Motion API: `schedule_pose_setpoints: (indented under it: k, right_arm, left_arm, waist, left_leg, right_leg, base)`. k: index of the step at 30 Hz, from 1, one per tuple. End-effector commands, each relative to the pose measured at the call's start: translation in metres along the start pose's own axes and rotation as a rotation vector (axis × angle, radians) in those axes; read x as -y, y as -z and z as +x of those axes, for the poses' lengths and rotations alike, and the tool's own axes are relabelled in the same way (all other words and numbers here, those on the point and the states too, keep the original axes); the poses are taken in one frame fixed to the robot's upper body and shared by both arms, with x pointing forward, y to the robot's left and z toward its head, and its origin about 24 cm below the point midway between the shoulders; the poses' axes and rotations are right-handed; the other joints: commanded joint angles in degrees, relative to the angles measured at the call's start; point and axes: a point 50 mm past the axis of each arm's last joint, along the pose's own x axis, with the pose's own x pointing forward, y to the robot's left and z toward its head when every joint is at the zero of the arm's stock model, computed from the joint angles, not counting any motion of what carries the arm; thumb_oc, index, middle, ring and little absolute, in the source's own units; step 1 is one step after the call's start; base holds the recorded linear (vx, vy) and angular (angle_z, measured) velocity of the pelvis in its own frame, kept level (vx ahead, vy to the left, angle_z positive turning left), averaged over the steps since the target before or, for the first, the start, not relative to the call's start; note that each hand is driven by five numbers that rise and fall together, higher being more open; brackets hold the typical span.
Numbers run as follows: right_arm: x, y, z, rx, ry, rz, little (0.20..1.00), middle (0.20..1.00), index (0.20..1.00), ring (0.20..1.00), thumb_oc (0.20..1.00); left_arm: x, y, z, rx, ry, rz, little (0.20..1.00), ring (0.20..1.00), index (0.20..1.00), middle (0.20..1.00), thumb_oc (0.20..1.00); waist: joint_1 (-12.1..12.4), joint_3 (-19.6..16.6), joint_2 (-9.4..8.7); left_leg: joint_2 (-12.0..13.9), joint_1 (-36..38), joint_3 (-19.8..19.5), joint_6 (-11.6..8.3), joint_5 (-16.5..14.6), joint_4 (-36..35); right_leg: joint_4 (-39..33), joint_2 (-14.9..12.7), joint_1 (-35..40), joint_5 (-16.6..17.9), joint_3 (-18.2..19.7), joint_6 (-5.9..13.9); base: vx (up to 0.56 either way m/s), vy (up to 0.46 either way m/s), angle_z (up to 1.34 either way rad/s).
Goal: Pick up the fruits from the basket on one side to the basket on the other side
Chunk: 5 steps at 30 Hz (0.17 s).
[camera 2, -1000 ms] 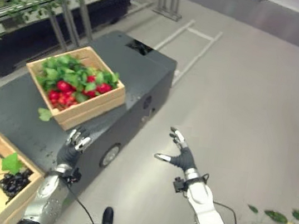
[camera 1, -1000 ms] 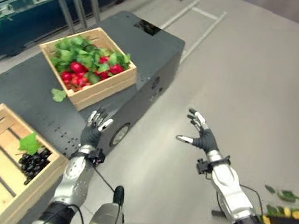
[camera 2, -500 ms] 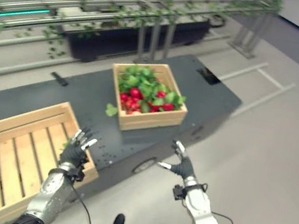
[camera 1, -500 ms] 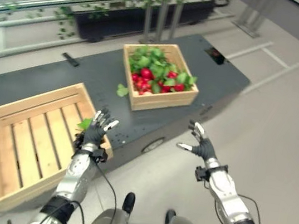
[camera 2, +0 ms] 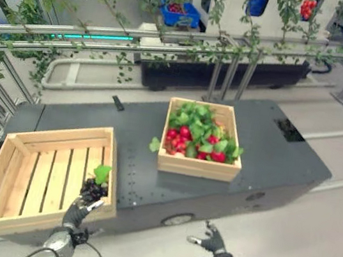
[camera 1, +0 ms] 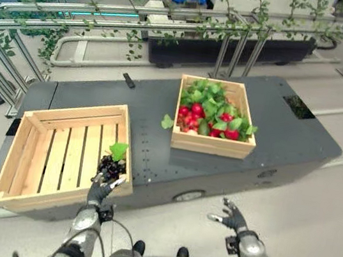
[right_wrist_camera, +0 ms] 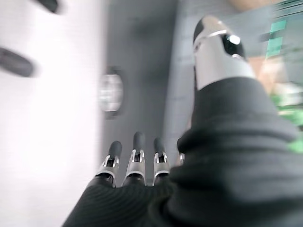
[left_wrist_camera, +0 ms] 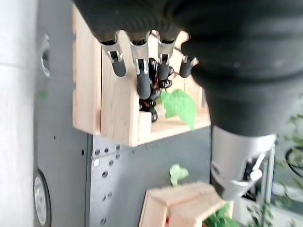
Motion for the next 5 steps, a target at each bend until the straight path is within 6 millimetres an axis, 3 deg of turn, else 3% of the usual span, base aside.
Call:
schedule_pose_setpoints:
  k: [1,3,5]
  right_arm:
    - [0.000,-0.013,0.006,0.018,0.014,0.040,1.000,1.000,1.000,1.000,1.000]
    - [0.000,0.021,-0.001,-0.149,0.025,0.072,1.000,1.000,1.000,1.000,1.000]
    - [0.001,0.031,-0.004,-0.197,0.029,0.086,1.000,1.000,1.000,1.000,1.000]
  left_arm:
    - [0.014,0.046,-0.012,-0.275,0.030,0.081,1.000,1.000,1.000,1.000,1.000]
    - [0.001,0.064,-0.021,-0.381,0.000,0.112,1.000,1.000,1.000,1.000,1.000]
    - [-0.004,0.070,-0.024,-0.416,-0.007,0.130,1.000,1.000,1.000,1.000,1.000]
  waist:
    - [-1.39,1.74,-1.89]
    - [-2.18,1.38,-1.97]
    - [-2.38,1.31,-2.04]
  left_leg:
    - [3.55,-4.34,5.78,-3.15,0.24,2.73]
    - [6.84,-3.90,18.06,-3.01,-0.11,3.86]
    - [6.91,-3.49,19.13,-2.91,-1.49,5.58]
  right_leg:
    - [2.60,-3.63,0.85,-6.99,-3.31,6.03]
    - [1.70,-4.24,1.70,-6.62,-5.67,6.40]
    - [1.68,-4.67,1.99,-6.53,-6.44,6.23]
  base:
    - [-0.05,-0.007,0.64]
    - [-0.05,-0.038,0.82]
    - [-0.02,-0.021,0.63]
